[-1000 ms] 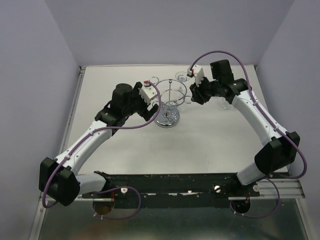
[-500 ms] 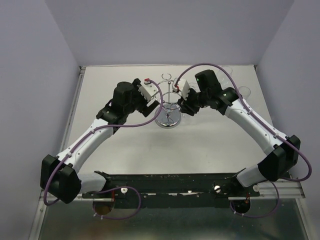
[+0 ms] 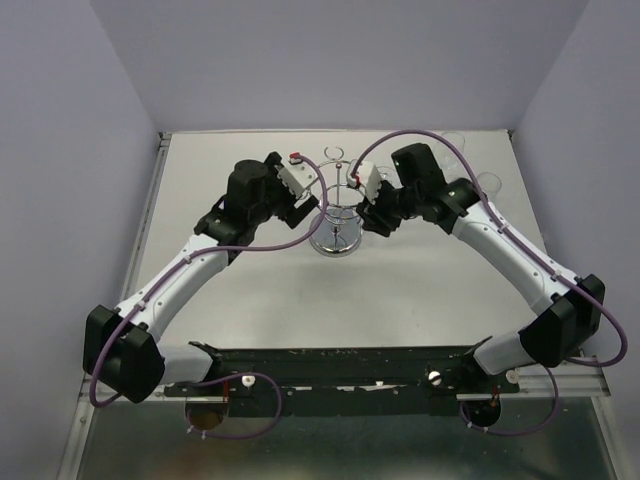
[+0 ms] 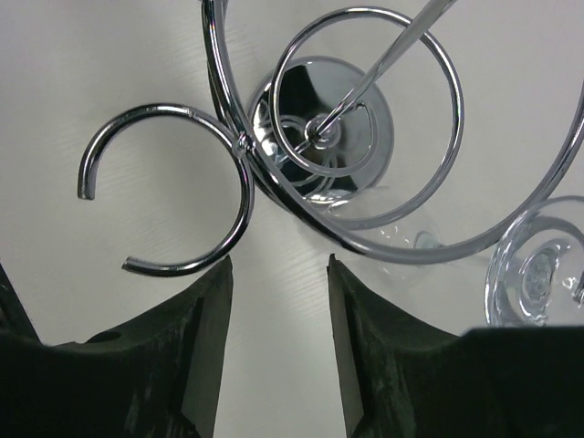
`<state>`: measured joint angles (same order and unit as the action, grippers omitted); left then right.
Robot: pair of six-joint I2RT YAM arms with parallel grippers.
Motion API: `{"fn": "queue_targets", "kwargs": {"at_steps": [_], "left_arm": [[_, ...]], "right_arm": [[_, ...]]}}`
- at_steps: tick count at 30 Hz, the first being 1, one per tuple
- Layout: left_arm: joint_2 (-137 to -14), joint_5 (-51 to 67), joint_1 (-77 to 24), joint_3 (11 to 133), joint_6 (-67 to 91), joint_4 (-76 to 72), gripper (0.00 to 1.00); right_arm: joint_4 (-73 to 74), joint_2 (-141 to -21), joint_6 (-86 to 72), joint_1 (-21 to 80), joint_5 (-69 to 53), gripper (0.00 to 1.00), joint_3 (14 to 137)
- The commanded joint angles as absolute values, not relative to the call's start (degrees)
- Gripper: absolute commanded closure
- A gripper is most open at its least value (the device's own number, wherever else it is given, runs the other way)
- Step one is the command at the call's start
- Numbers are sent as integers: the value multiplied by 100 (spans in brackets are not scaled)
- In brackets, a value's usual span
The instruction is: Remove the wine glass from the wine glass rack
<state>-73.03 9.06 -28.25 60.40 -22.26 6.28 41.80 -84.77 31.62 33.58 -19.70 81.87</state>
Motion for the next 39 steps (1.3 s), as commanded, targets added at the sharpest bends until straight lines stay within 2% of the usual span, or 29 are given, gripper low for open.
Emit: {"fn": "queue_targets", "kwargs": {"at_steps": [1, 9, 15, 18, 22, 25, 28, 31, 35, 39], "left_arm": [[-7014, 1203, -2830, 6012, -2531, 940, 1], [-6706, 1477, -2821, 5932, -2637, 1283, 1], [-6540, 1433, -2821, 6223, -2707, 1968, 1], [-6303, 1345, -2821, 6266, -2934, 2397, 1], [-5898, 1275, -2830, 6240, -3278, 2856, 1], [-5652, 1274, -2848, 6214, -3340, 3084, 1], [-5651, 1213, -2848, 6275, -3296, 3453, 1], [-5573, 1169, -2848, 6197, -3374, 3682, 1], [-5458, 1108, -2848, 5898, -3577, 3990, 1], [-5440, 1028, -2848, 5801, -3551, 4200, 1]], "right_arm": [[4245, -8104, 3181, 3375, -1697, 44, 7911], [4324, -7937, 3190, 3375, -1495, 37, 7866], [4570, -7735, 3287, 3016, -1590, 36, 8024], [4667, -7717, 3086, 2147, -2317, 37, 8156], [4632, -7620, 3102, 820, -4170, 34, 8113], [4430, -7672, 3260, 379, -4982, 32, 7911], [4351, -7857, 3576, 255, -5579, 34, 7796], [3406, -7700, 3700, 229, -5897, 36, 7271], [927, -7006, 3375, 229, -5774, 28, 5733], [458, -7320, 3366, 237, -6037, 30, 5599]]}}
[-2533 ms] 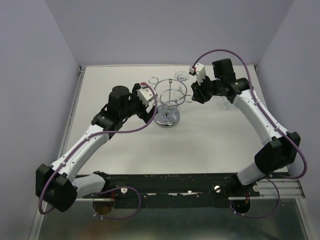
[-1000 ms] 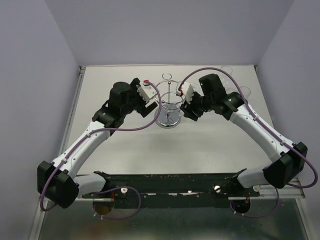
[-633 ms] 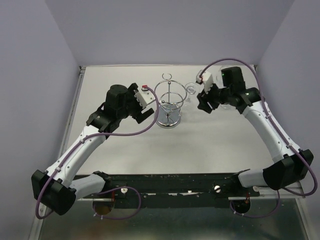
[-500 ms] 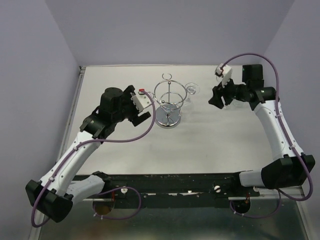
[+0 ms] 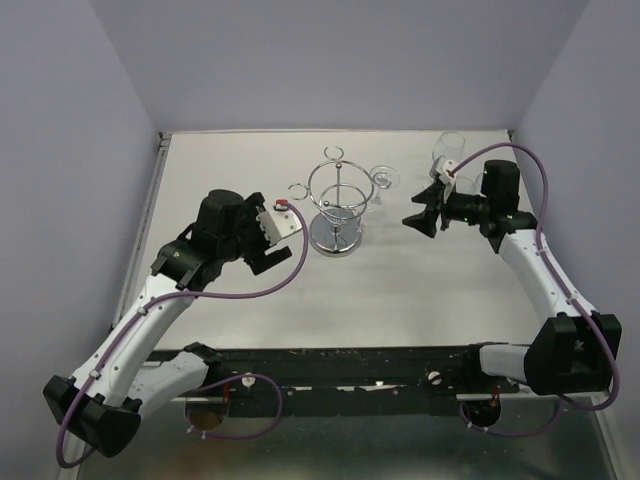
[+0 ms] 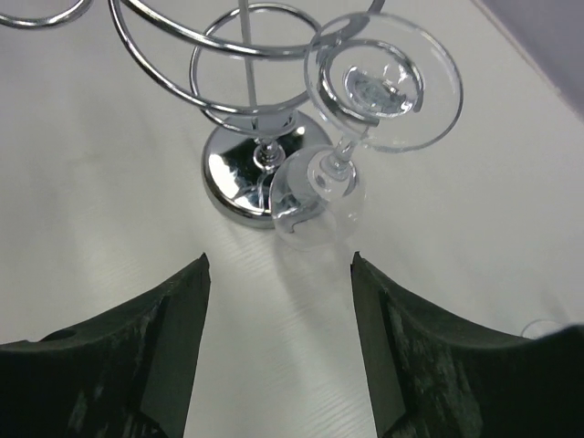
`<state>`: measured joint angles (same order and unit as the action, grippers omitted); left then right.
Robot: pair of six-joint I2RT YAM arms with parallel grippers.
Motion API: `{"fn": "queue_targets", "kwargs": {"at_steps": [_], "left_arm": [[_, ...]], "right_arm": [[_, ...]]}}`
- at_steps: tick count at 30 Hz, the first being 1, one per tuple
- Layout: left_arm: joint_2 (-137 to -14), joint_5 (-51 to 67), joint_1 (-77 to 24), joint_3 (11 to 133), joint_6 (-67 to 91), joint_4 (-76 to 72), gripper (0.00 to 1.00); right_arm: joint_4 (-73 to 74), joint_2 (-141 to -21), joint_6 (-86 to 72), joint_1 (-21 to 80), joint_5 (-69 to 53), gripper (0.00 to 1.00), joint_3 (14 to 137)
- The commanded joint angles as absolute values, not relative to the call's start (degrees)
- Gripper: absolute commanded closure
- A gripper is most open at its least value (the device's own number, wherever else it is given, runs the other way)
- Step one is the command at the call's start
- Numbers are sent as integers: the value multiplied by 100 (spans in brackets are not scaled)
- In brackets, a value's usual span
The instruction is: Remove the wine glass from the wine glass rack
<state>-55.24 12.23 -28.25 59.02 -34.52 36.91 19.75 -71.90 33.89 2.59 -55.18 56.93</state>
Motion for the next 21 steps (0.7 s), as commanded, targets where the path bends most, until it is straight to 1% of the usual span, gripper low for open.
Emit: {"fn": "queue_targets", "kwargs": {"at_steps": [1, 5, 8, 15, 21], "left_arm": [[-5475, 1011, -2848, 5853, -3533, 4297, 1], [-5721, 783, -2848, 6046, -3664, 4509, 1], [-5941, 642, -2848, 6222, -3770, 4649, 1], [-6495, 572, -2848, 6829, -3832, 4957, 1], [-6618, 431, -2848, 6741, -3700, 4772, 1]], "right_arm": [[309, -7391, 3288, 229, -6055, 30, 5564], [-1007, -7663, 2638, 237, -6371, 33, 5178], [-2282, -7953, 1961, 237, -6311, 33, 4817], [-3548, -8718, 1328, 263, -6539, 38, 4808], [-4095, -9202, 1011, 404, -6635, 42, 4931]]}}
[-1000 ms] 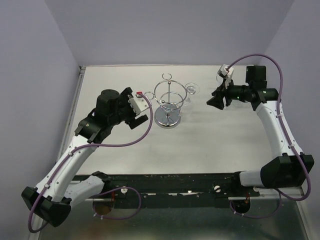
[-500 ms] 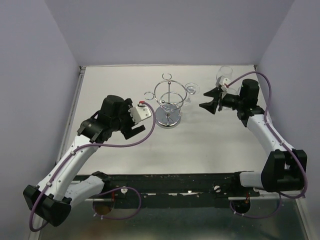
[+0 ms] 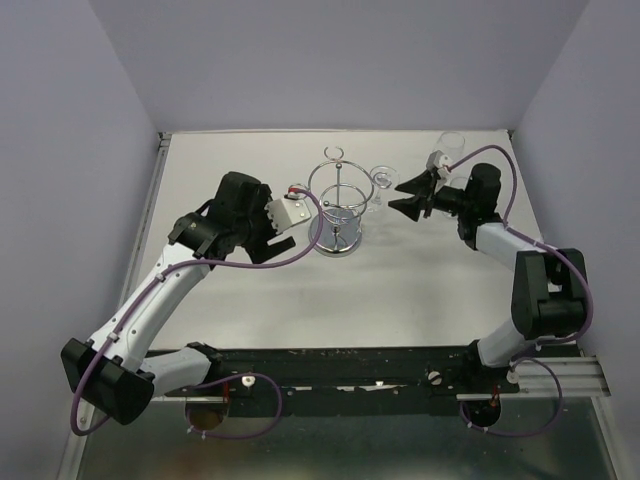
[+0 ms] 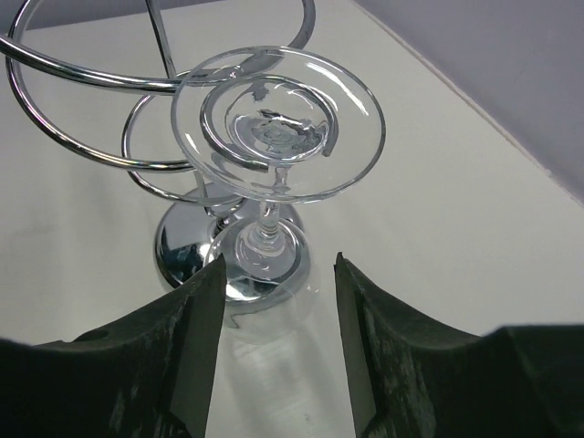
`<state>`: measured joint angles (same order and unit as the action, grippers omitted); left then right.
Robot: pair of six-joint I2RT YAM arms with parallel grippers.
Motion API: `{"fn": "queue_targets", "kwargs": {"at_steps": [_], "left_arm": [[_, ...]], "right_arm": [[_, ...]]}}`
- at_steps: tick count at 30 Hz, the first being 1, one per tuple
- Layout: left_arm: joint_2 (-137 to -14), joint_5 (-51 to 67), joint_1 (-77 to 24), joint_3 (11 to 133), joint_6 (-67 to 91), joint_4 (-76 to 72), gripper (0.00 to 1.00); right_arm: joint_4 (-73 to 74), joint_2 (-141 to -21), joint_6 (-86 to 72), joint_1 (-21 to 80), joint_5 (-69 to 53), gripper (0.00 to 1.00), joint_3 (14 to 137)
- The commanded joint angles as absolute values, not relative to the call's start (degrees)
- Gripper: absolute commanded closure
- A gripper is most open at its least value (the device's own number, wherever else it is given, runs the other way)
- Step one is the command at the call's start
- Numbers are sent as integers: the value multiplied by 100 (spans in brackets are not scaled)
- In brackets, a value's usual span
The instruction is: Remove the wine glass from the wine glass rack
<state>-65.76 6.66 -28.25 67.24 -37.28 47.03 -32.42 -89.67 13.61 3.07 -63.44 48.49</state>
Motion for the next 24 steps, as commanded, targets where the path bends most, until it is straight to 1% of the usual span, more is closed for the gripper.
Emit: {"fn": "queue_targets", "kwargs": {"at_steps": [1, 2, 12, 20, 24], "left_arm": [[-6618, 405, -2848, 6724, -3718, 4772, 1], [-6627, 378, -2848, 6706, -3735, 4755, 1], [-6723, 378, -2848, 6662, -3718, 4658, 1], [-6732, 360, -2848, 6609, -3700, 4632, 1], [-6750, 351, -2865, 6636, -3700, 4658, 1]], "right_arm": [[-4113, -9246, 1002, 430, -6653, 43, 4931], [-4122, -9281, 976, 474, -6645, 44, 4948], [-4324, -9606, 721, 685, -6574, 47, 5177], [-4631, -9721, 335, 747, -5986, 50, 5045], [-4842, -9826, 71, 747, -5985, 53, 5097]]}}
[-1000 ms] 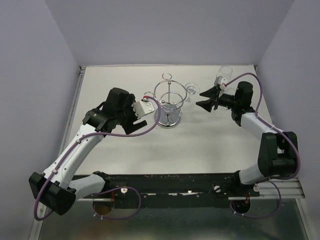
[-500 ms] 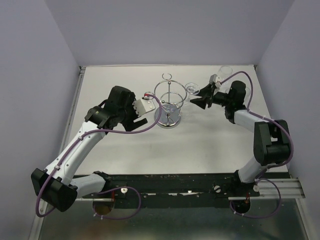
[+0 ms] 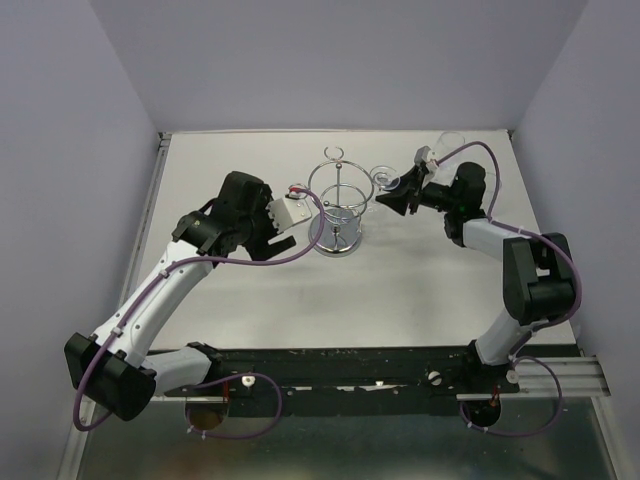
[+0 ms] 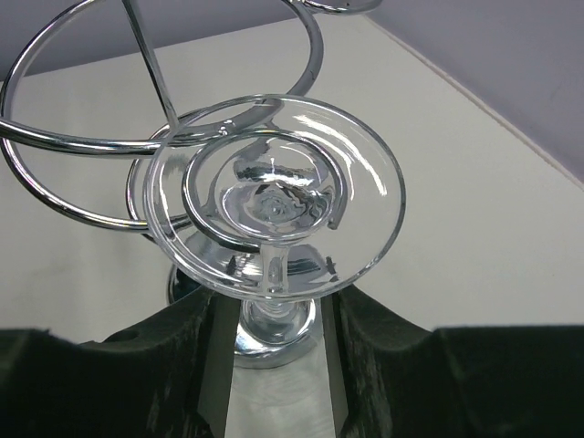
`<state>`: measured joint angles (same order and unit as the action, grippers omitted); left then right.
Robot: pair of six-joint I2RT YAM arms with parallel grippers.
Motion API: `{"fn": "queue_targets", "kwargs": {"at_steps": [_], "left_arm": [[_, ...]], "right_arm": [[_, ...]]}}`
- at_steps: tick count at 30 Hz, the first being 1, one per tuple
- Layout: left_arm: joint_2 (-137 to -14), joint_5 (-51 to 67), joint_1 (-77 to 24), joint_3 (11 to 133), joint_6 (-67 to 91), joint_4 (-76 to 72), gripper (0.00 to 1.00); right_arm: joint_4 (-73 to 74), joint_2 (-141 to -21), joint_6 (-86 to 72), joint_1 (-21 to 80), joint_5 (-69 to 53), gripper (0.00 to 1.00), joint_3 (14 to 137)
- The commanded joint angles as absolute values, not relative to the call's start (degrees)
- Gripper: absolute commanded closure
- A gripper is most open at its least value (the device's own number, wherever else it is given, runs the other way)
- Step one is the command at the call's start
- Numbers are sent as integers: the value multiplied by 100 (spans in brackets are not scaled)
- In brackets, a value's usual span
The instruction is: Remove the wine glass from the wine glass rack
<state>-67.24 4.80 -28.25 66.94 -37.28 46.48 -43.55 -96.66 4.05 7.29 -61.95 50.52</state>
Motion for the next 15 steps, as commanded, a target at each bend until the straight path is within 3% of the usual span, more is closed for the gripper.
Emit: {"fn": "queue_targets", "kwargs": {"at_steps": [1, 7, 15], "left_arm": [[-6759, 352, -2865, 6644, -3691, 4658, 1], [-6811, 343, -2865, 6653, -3674, 4562, 1], [-6812, 369, -2874, 6618, -3656, 4544, 1]], "right_arm": [[-4878, -9844, 44, 747, -5968, 55, 5132], [-4896, -9818, 26, 747, -5862, 65, 5220], [-5001, -9738, 18, 747, -5959, 71, 5168]]}}
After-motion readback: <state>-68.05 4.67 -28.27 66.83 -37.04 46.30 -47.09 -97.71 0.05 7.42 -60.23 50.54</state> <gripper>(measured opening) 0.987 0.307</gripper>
